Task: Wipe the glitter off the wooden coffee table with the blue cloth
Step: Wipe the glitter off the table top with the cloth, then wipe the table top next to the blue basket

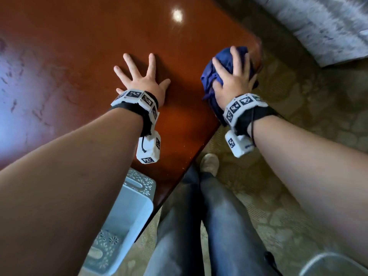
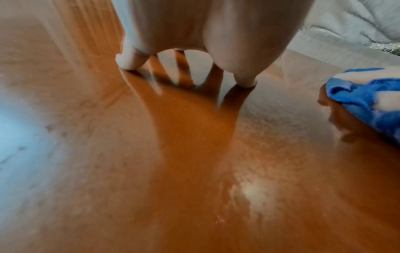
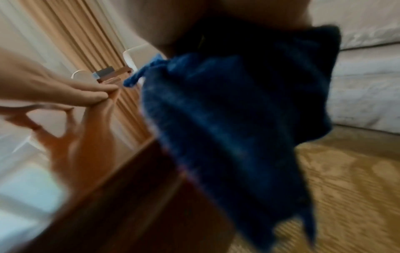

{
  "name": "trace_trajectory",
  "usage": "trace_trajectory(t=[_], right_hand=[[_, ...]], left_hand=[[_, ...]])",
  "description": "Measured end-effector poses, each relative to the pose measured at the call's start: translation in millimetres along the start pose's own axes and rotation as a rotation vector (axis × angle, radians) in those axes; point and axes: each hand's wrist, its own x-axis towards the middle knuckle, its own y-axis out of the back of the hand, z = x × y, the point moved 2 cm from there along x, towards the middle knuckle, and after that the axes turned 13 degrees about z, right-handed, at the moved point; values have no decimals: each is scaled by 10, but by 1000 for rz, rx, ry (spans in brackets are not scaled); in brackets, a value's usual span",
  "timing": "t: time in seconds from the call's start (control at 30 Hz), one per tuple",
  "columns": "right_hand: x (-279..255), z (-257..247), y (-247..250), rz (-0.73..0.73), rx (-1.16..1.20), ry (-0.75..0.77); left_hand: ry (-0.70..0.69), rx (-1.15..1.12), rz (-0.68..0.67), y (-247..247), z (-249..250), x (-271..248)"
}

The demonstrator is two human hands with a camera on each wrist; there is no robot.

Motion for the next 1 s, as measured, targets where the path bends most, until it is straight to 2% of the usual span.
trace_trajectory(t=[0.1, 0.23, 0.33, 0.43, 0.5, 0.57, 0.63, 0.7, 0.77, 0.87, 0.93, 1.0], right_hand=[[-257, -263, -56, -35, -10, 55], [-1270, -623, -179, -251, 5, 348], [-1884, -528, -197, -339, 70, 489], [-1771, -167, -97, -350, 5, 511], [-1413, -18, -19, -293, -16, 421], [-1119, -28, 23, -220, 27, 354], [-1055, -146, 4, -178, 62, 298], [-1173, -311, -72, -187, 52, 261], [-1462, -490, -154, -230, 52, 297], [-1997, -595, -235, -261, 117, 466], [-2291, -496, -297, -381, 143, 579], [-2426, -345, -294, -401, 205, 604]], left_hand=[[-37, 10, -12, -6, -103, -15], [-69, 56, -32, -30, -214, -155], [-49, 85, -60, -79, -359, -323], [-28, 92, -74, -156, -403, -510], [4, 79, -90, -172, -377, -548], [33, 68, -118, -158, -364, -545], [32, 54, -144, -123, -351, -523], [22, 60, -158, -101, -357, -487], [13, 76, -160, -91, -365, -475], [-6, 94, -155, -85, -338, -492], [-23, 109, -161, -55, -340, -496], [-59, 120, -175, -2, -341, -472]])
